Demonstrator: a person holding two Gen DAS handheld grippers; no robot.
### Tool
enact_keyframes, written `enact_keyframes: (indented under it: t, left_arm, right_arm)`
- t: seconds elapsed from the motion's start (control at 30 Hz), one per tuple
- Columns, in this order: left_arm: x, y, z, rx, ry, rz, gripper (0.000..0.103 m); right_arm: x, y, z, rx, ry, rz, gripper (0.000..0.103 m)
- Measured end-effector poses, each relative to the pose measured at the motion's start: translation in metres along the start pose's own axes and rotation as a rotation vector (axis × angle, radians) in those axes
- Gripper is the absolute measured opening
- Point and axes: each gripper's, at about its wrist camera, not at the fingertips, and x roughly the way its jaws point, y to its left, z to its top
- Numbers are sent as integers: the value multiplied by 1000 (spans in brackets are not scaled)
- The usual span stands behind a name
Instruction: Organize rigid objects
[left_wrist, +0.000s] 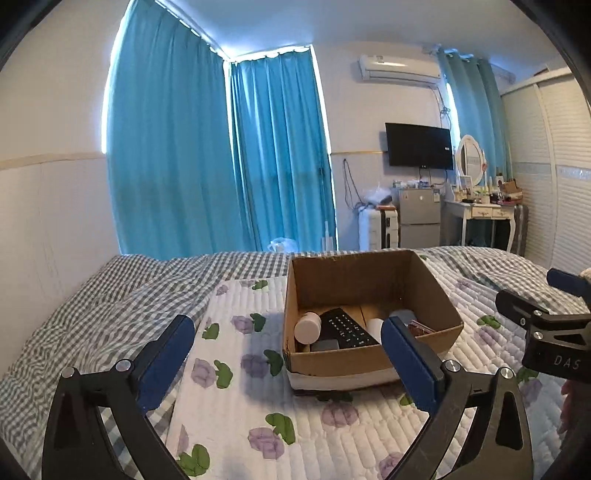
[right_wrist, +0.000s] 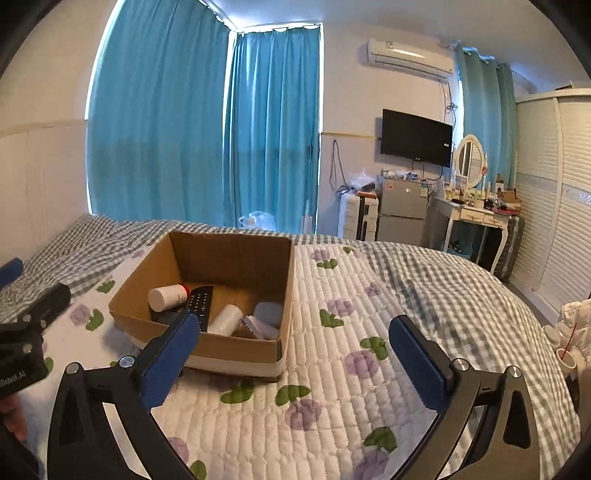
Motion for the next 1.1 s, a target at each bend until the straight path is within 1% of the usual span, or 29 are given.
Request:
enact_keyframes:
  t: [0.1,0.33,1.1]
  left_arm:
    - [-1,2,-1,-11,-2,7,103]
    - [2,10,-4,-50,24,7,103]
    - [5,8,-4,-54,41,-2,103]
  right_arm:
    - [-2,2,-2,-11,-16,-11,103]
    - [-2,-2,-2,9,-2,-11,103]
    - [-3,-5,-2,20,-2,-9,103]
